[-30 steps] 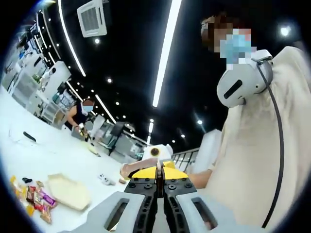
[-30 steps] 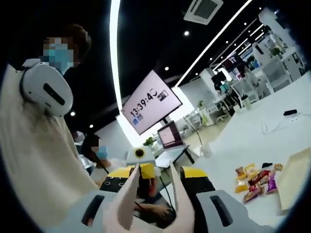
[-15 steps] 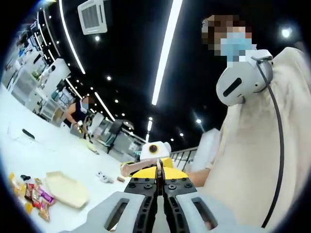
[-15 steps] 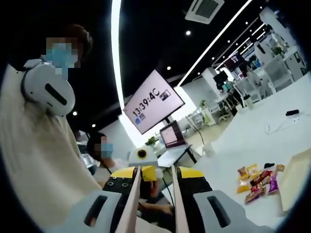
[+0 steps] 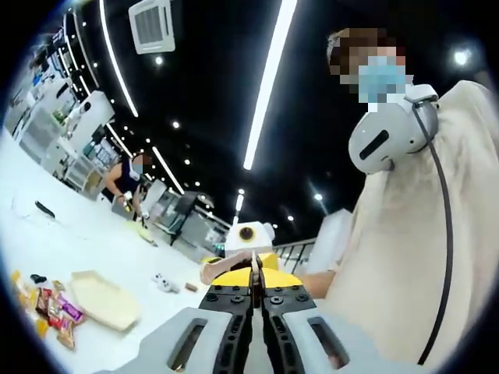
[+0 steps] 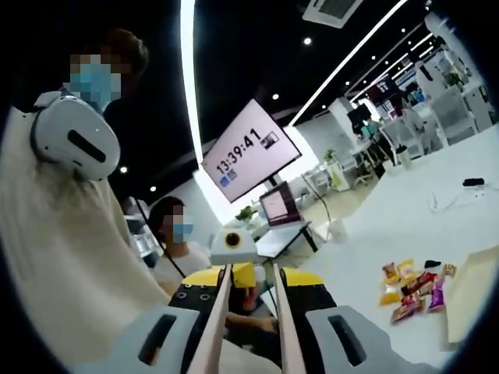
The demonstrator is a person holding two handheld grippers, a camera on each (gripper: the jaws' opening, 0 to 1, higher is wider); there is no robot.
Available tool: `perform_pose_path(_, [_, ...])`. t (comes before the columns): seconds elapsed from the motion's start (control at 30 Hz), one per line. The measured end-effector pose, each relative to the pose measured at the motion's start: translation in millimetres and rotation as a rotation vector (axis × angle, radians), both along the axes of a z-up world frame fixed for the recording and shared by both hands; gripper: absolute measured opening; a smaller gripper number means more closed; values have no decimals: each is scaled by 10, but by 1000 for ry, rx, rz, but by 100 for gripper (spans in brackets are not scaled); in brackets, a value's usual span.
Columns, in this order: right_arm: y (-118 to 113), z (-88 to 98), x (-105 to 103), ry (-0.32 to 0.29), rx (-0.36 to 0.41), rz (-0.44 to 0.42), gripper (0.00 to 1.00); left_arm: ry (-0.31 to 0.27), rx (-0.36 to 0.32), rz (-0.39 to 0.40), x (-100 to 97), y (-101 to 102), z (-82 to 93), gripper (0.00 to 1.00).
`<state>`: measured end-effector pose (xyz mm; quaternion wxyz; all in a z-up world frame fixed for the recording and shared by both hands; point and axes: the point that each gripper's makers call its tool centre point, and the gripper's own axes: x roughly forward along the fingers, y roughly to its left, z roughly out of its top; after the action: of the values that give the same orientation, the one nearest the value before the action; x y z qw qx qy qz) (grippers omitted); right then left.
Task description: Place the target food into the container with the food tongs after gripping and lifting it, then release it inside without dropping or visibly crushing the food.
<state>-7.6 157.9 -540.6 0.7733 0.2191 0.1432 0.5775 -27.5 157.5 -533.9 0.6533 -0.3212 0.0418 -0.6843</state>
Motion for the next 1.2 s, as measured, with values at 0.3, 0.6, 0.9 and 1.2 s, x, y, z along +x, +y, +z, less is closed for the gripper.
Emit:
perform_pose_path(0.3, [15,-79,22,7,-36,-58,21,32,45,40,85,14,-119,1])
perform_pose_path(0.6, [21,-175,82,18,-96,-90,21,48,96,96,165,110,-253,4])
perform_pose_path(0.9, [-204,-456,288,36,-275,-190,23,52,253,289,411,477,-573,4])
perform_pose_path(1.2, [-240,-798,449,56,-421,-204,24,46,353,347,402,545,-722,14])
